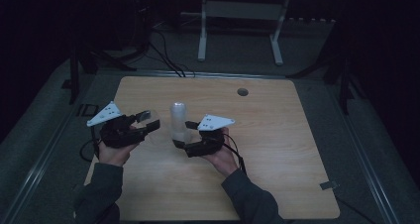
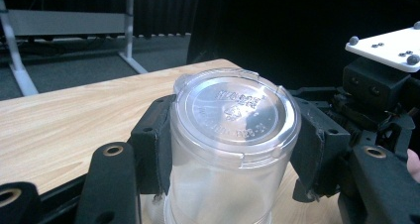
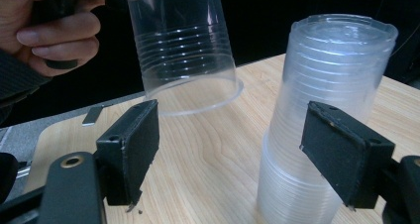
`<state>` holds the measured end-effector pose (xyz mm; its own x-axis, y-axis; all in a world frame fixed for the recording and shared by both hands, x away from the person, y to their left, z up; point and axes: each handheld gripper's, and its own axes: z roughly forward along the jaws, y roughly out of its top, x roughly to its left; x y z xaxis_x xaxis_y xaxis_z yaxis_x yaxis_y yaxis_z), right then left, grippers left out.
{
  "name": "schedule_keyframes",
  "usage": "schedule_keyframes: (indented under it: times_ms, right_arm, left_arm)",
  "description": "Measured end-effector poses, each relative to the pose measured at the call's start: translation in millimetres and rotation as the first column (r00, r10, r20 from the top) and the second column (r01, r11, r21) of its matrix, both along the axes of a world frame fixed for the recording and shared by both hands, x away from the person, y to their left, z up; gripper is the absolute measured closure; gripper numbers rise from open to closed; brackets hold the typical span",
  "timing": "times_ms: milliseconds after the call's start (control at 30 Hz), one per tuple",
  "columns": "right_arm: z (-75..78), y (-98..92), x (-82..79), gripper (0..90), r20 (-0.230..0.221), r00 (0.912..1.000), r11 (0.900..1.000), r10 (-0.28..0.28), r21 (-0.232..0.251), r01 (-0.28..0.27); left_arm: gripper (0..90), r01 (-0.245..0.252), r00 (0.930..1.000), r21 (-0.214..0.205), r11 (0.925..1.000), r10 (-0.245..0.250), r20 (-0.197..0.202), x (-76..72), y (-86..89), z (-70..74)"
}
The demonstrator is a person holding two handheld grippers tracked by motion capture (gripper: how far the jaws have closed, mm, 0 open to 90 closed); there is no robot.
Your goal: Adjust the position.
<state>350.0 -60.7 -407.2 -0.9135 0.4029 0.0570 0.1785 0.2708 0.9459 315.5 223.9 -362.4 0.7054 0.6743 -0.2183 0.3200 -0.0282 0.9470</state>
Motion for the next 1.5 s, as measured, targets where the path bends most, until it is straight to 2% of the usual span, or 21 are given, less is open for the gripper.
schedule_keyframes:
  times_ms: [800, 1500]
  right_arm:
    - [1.0, 15.6, -4.3, 20.6, 0.012, 0.9985, 0.9986, 0.053, 0.006, -0.053]
    - [-0.3, 26.6, -6.0, 18.8, 0.012, 0.9970, 0.9970, 0.077, 0.012, -0.077]
  left_arm:
    - [41.6, 0.028, 0.9985, -0.032, 0.9991, -0.029, -0.047, -0.4, -5.6, -9.1]
    - [41.9, 0.063, 0.9942, -0.098, 0.9932, -0.071, -0.081, 3.4, -16.0, -14.5]
